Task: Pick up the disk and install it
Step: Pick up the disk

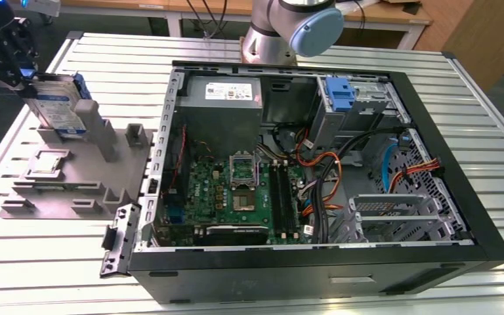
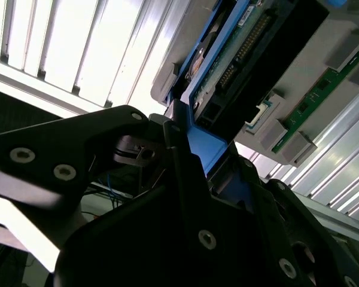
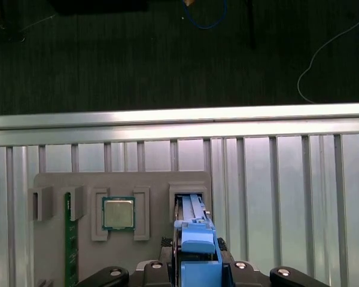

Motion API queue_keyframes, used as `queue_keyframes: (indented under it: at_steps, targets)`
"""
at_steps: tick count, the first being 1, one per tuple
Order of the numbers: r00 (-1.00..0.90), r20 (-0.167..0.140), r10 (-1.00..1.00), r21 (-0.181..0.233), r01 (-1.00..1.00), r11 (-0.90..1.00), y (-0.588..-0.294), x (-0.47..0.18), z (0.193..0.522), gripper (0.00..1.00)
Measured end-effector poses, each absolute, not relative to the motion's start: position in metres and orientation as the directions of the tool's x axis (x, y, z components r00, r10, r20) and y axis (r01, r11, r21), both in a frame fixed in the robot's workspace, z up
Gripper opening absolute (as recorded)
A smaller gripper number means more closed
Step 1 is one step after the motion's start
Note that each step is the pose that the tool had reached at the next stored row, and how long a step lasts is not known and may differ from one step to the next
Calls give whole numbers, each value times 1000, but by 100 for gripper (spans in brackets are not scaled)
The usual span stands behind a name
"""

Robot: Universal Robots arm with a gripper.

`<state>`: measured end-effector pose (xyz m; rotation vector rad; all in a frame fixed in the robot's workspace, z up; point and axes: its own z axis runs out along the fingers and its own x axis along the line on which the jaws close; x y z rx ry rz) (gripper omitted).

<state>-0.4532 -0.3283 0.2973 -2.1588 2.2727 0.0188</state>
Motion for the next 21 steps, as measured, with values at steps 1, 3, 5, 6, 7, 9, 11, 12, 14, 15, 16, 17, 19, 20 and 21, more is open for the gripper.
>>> queue_keyframes:
  at_steps: [1, 3, 5, 6, 7, 9, 11, 12, 14, 15, 16, 17, 19, 20, 21]
  targets:
    - [-51, -13, -999, 4, -999, 51, -328, -453, 298, 36]
    - [-51, -13, -999, 4, -999, 51, -328, -453, 298, 36]
    - [-51, -13, -999, 4, -999, 51, -328, -453, 298, 36]
    - [-51, -13, -999, 4, -999, 51, -328, -453, 299, 36]
    - [-51, -13, -999, 4, -999, 51, -328, -453, 299, 36]
    - [-51, -13, -999, 4, -999, 51, -328, -453, 299, 36]
    - [-51, -13, -999, 4, -999, 51, -328, -453, 299, 36]
    - [-51, -13, -999, 4, -999, 51, -328, -453, 300, 36]
    - [-51, -13, -999, 4, -999, 51, -328, -453, 300, 36]
    - [-51, -13, -999, 4, -999, 51, -328, -453, 301, 36]
    - [-51, -13, -999, 4, -999, 51, -328, -453, 301, 36]
    - [-51, -13, -999, 4, -999, 51, -328, -453, 301, 36]
    - [-51, -13, -999, 4, -999, 51, -328, -453, 302, 36]
    - [-51, -13, -999, 4, -999, 51, -328, -453, 302, 36]
    - [-51, -13, -999, 4, -999, 51, -328, -453, 302, 36]
